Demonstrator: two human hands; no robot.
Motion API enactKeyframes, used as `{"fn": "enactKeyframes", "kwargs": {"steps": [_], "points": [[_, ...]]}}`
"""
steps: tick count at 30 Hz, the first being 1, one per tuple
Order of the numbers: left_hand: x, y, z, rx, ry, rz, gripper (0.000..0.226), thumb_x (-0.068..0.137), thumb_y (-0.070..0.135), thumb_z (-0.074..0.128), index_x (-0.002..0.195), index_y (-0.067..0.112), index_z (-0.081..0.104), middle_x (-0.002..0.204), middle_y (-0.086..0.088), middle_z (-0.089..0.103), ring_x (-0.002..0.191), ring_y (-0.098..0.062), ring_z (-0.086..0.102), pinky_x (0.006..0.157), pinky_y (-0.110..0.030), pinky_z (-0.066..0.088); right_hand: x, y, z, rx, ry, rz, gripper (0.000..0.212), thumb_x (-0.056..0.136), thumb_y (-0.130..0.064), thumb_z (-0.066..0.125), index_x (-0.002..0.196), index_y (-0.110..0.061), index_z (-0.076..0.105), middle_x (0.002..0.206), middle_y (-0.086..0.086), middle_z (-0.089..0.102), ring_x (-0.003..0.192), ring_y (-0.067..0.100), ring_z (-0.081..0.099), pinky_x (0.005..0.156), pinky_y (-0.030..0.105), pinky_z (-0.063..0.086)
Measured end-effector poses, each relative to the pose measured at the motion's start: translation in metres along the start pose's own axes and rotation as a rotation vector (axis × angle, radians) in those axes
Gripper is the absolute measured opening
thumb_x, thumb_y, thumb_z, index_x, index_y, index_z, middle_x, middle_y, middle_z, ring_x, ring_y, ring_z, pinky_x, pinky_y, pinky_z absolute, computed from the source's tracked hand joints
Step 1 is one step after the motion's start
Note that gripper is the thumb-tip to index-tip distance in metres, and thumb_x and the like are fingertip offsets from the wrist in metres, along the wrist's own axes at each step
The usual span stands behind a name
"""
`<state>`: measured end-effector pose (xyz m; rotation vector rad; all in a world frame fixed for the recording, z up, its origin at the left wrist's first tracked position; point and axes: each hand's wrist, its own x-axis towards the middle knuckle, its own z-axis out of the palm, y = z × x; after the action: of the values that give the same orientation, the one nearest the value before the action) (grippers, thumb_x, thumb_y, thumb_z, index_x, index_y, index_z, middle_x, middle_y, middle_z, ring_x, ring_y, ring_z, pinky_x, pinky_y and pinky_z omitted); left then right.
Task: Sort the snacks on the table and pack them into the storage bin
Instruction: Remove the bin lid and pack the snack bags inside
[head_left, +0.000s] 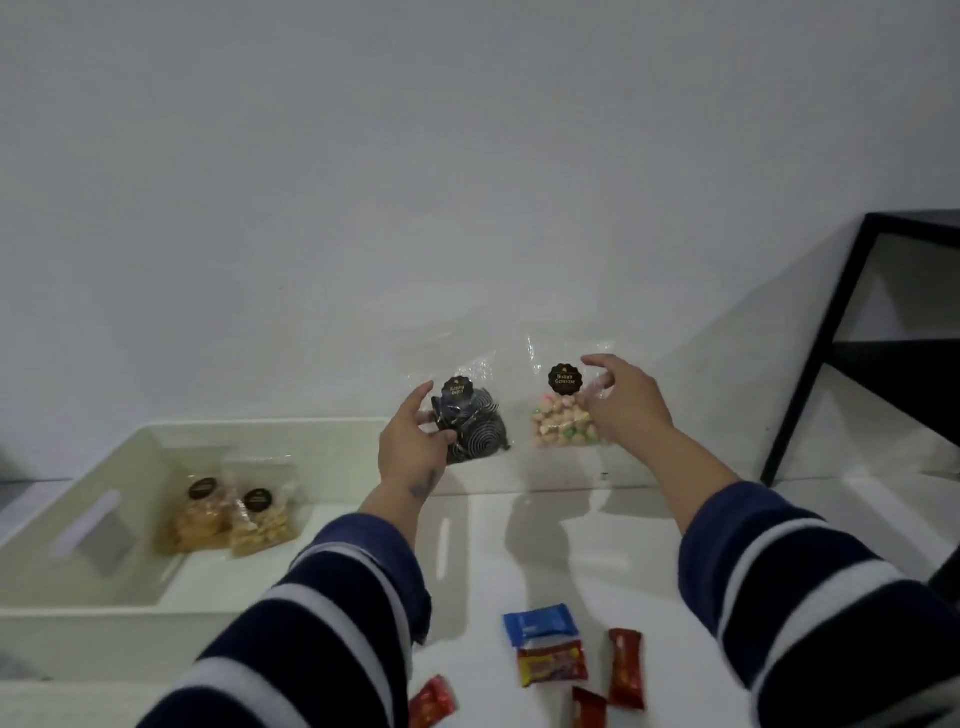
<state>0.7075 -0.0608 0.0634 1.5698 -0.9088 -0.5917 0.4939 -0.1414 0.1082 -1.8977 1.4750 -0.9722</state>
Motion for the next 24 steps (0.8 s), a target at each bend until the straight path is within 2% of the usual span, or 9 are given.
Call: {"fn": "enactKeyframes", "kwargs": {"steps": [2,5,10,13,17,18,20,21,24], "points": [[0.008,0.001,-0.038,0.007,0.028,0.005,0.068,0.080,-0.003,0.067,0.135,0.032,0.048,0.109,-0.004,0.061,0.088,-0.015,0.059,0.080,-0.032,0.053,-0.009,-0.033,0.020,-0.024,0.003,-0.030,0.046,0.084,-0.017,0.064,0.128,-0.029,0.055,0.088,-0.011,0.053,0.095,0.019,0.057,0.088,0.040,0.052],[0.020,-0.007,-0.097,0.022,0.048,-0.017,0.070,0.080,-0.003,0.067,0.136,0.032,0.047,0.107,-0.004,0.060,0.092,-0.020,0.060,0.085,-0.039,0.055,-0.019,-0.079,0.061,-0.062,-0.007,-0.053,0.046,0.084,-0.018,0.058,0.128,-0.032,0.054,0.115,-0.001,0.061,0.105,0.022,0.059,0.089,0.036,0.051],[0.035,-0.039,-0.182,0.102,0.025,-0.079,0.073,0.083,-0.008,0.063,0.140,0.031,0.042,0.106,-0.003,0.059,0.089,-0.018,0.059,0.061,-0.022,0.050,-0.036,-0.134,0.140,-0.157,-0.067,-0.064,0.051,0.082,-0.020,0.056,0.131,-0.034,0.051,0.121,-0.001,0.062,0.109,0.024,0.060,0.090,0.032,0.050],[0.043,-0.063,-0.215,0.139,0.010,-0.170,0.076,0.083,-0.011,0.061,0.142,0.031,0.038,0.113,-0.008,0.060,0.096,-0.022,0.058,0.076,-0.033,0.055,-0.043,-0.153,0.187,-0.273,-0.110,-0.082,0.053,0.085,-0.019,0.058,0.136,-0.032,0.047,0.126,0.000,0.061,0.114,0.024,0.058,0.087,0.029,0.046],[0.056,-0.097,-0.229,0.225,-0.052,-0.278,0.080,0.082,-0.014,0.060,0.146,0.026,0.032,0.093,-0.004,0.060,0.097,-0.022,0.056,0.086,-0.033,0.049,-0.055,-0.159,0.246,-0.471,-0.189,-0.078,0.048,0.088,-0.004,0.050,0.133,-0.022,0.047,0.119,0.004,0.062,0.104,0.024,0.061,0.077,0.031,0.049],[0.061,-0.107,-0.228,0.232,-0.089,-0.303,0.083,0.081,-0.015,0.060,0.147,0.025,0.029,0.092,-0.005,0.060,0.100,-0.025,0.058,0.092,-0.038,0.050,-0.057,-0.156,0.259,-0.500,-0.206,-0.061,0.047,0.088,0.000,0.047,0.131,-0.019,0.048,0.116,0.004,0.062,0.101,0.024,0.061,0.074,0.031,0.048],[0.072,-0.121,-0.221,0.295,-0.144,-0.332,0.089,0.079,-0.016,0.061,0.150,0.024,0.024,0.103,-0.010,0.063,0.107,-0.027,0.057,0.098,-0.043,0.048,-0.060,-0.146,0.282,-0.513,-0.235,-0.005,0.042,0.089,0.002,0.041,0.127,-0.015,0.049,0.114,0.005,0.062,0.100,0.025,0.062,0.071,0.030,0.045],[0.077,-0.127,-0.217,0.328,-0.152,-0.333,0.089,0.080,-0.016,0.060,0.150,0.023,0.023,0.107,-0.009,0.062,0.109,-0.025,0.056,0.100,-0.040,0.046,-0.060,-0.141,0.292,-0.499,-0.243,0.031,0.039,0.091,0.002,0.040,0.125,-0.013,0.050,0.114,0.006,0.061,0.101,0.025,0.061,0.072,0.030,0.044],[0.090,-0.141,-0.201,0.376,-0.156,-0.330,0.081,0.083,-0.017,0.054,0.148,0.021,0.027,0.096,-0.002,0.058,0.105,-0.022,0.053,0.097,-0.032,0.043,-0.052,-0.126,0.313,-0.462,-0.270,0.138,0.033,0.094,-0.001,0.039,0.124,-0.008,0.047,0.120,0.009,0.058,0.107,0.028,0.059,0.074,0.031,0.042]]}}
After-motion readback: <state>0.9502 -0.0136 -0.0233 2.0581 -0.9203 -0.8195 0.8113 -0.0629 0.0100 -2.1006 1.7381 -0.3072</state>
